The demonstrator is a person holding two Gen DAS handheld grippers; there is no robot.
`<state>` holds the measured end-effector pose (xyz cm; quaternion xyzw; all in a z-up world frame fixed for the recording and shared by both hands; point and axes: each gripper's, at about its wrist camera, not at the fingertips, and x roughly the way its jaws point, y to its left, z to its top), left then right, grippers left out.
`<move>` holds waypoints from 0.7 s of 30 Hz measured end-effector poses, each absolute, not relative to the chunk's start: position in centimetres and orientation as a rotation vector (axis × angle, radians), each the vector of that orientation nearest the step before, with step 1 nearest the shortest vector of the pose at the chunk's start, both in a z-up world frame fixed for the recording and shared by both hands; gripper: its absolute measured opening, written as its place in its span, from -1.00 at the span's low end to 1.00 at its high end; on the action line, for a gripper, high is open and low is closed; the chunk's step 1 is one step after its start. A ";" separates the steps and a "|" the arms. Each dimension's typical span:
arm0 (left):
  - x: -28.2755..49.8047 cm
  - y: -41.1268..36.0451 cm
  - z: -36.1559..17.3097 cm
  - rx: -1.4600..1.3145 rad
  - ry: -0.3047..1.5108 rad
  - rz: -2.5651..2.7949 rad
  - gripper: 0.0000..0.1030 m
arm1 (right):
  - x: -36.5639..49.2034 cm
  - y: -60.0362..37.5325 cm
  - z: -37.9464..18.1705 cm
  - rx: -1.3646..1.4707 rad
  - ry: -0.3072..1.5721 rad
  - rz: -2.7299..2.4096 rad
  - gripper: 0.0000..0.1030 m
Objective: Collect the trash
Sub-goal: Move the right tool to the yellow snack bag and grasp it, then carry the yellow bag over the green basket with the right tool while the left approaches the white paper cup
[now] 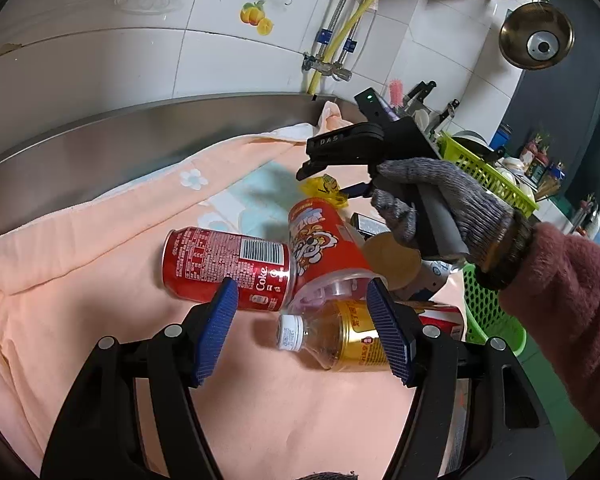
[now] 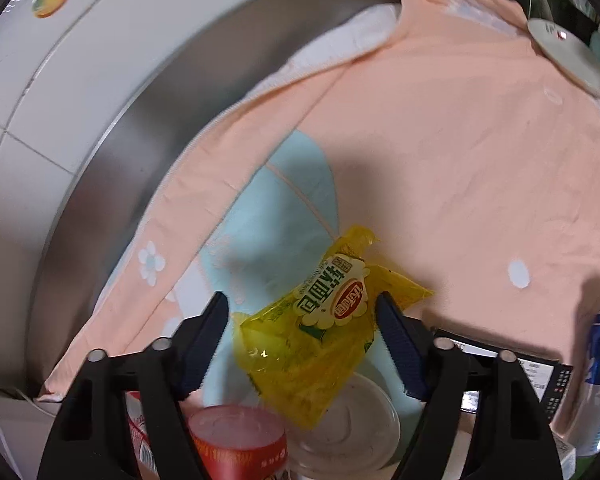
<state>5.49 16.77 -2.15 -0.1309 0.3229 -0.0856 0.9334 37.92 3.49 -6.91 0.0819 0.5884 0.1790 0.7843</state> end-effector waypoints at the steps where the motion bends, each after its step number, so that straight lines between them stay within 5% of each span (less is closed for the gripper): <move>1: 5.4 16.8 -2.2 -0.265 0.661 -0.177 0.29 | 37.9 3.4 -7.1 0.182 1.270 0.381 0.24; 6: 5.3 16.3 -2.5 -0.249 0.676 -0.196 0.29 | 37.6 3.1 -7.4 0.190 1.272 0.402 0.06; 21: 4.5 13.7 -3.7 -0.207 0.724 -0.234 0.29 | 33.6 0.1 -1.4 0.203 1.106 0.544 0.00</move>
